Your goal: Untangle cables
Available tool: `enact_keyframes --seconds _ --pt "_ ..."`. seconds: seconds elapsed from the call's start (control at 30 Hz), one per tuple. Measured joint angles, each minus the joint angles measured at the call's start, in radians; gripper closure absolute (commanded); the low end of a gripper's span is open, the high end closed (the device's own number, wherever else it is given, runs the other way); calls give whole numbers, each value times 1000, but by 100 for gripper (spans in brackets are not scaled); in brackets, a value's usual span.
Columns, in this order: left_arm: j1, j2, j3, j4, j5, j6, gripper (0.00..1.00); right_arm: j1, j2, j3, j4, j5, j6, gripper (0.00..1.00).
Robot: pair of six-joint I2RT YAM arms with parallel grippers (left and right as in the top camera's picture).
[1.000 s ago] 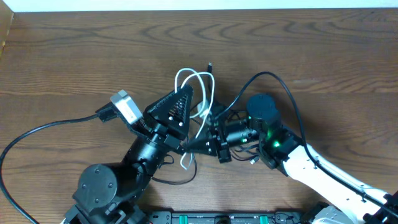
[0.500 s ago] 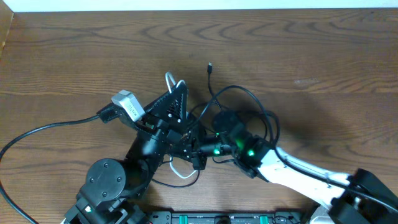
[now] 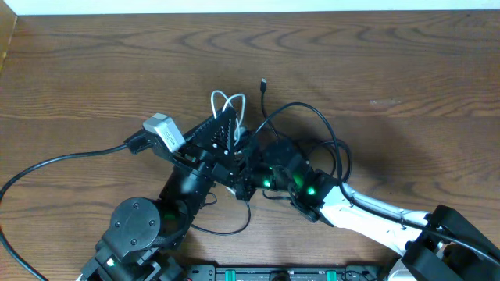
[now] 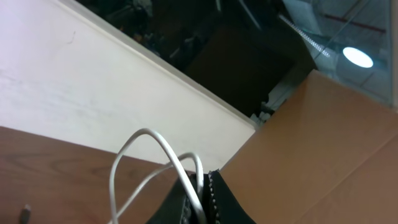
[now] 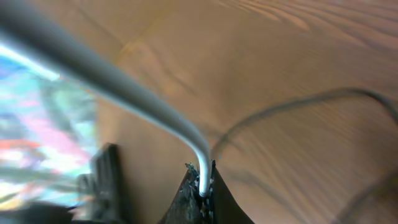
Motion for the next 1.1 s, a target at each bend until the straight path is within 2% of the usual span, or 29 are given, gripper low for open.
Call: enact_keyframes --seconds 0.17,0.33,0.5,0.7,0.97,1.1 --pt "0 0 0 -2 -2 51 92 0 0 0 133 -269 16 99" --pt "0 -1 0 -26 -78 136 92 -3 0 0 132 -480 16 99" --pt "0 -16 0 -87 -212 192 92 -27 0 0 93 -568 19 98" --pt "0 -47 1 -240 -288 277 92 -85 0 0 84 -634 19 99" --pt "0 -49 1 -439 -394 101 92 -224 0 0 51 -689 72 99" --pt "0 -49 2 -439 -430 45 92 -291 -6 -4 187 -696 180 99"
